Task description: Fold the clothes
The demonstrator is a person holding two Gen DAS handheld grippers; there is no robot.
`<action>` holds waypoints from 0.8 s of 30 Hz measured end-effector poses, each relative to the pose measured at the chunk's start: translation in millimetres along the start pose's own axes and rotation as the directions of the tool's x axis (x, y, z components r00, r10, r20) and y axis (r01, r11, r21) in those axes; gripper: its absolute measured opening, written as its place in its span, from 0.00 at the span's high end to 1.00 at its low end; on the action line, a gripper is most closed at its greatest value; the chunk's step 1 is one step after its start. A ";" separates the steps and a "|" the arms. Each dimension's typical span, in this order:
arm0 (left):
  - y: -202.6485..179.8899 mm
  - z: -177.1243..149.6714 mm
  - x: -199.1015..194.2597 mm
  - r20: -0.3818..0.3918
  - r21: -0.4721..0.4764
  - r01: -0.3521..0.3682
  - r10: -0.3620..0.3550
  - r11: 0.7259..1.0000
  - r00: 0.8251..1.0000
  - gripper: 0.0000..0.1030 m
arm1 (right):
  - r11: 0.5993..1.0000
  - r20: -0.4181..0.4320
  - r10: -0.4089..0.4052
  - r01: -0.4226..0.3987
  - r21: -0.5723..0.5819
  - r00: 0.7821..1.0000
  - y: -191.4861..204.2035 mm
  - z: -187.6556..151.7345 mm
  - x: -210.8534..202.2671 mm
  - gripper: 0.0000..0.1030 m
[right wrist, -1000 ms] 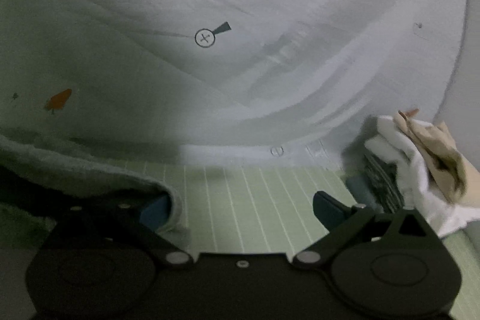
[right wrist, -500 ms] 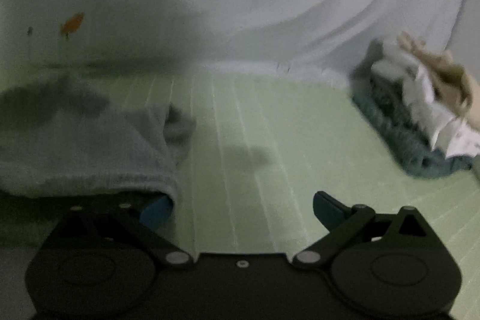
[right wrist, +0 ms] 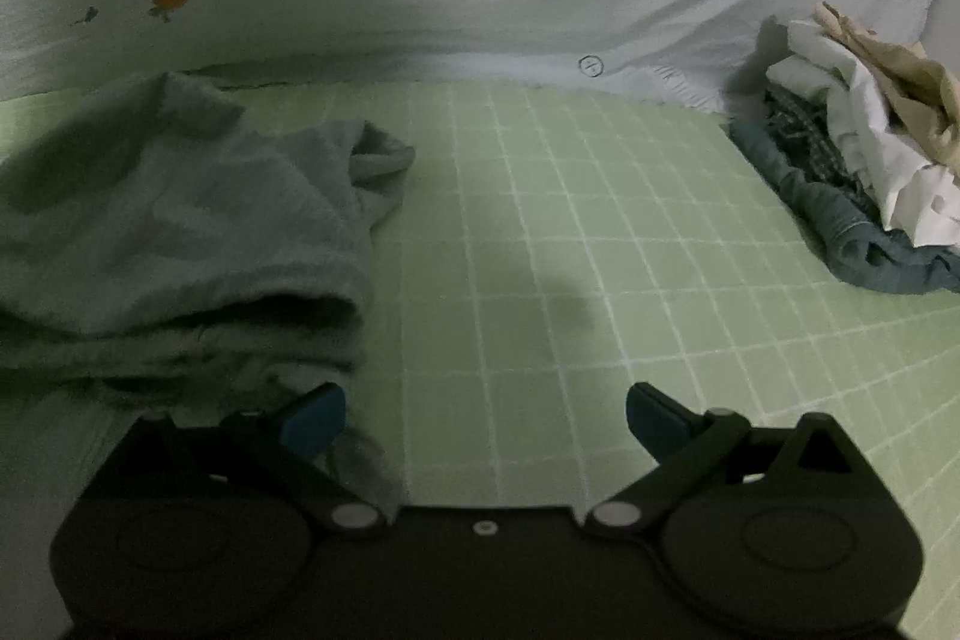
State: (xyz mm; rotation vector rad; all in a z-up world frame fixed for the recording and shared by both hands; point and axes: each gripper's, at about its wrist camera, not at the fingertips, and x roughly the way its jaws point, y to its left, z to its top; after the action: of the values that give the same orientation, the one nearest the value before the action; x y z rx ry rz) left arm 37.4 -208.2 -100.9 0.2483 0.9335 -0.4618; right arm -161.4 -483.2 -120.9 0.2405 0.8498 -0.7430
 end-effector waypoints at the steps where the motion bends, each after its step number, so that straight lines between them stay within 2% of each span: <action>1: 0.4 -2.1 -1.2 -0.003 -0.002 0.003 -0.003 1.000 1.000 0.09 | 1.000 -0.004 0.007 -0.007 -0.003 1.000 0.4 -3.0 -1.6 0.02; 13: -1.0 -58.3 -9.7 -0.115 0.050 0.021 -0.015 0.999 0.993 0.09 | 0.996 -0.134 0.089 -0.089 0.008 0.987 2.7 -64.0 -17.4 0.01; 18: -3.5 -82.8 -11.0 -0.170 0.069 0.044 -0.032 0.997 0.985 0.09 | 0.992 -0.155 0.117 -0.108 0.066 0.981 -8.1 -77.9 -27.5 0.01; 24: -1.4 -103.2 -20.2 -0.185 0.087 0.072 -0.055 0.994 0.981 0.09 | 0.992 -0.165 0.116 -0.106 0.069 0.979 -11.2 -92.8 -41.0 0.00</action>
State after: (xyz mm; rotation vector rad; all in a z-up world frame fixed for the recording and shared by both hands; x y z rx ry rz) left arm -47.2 -162.7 -143.9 0.3506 1.1025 -0.5485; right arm -241.7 -427.1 -149.5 0.4062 0.9676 -0.6500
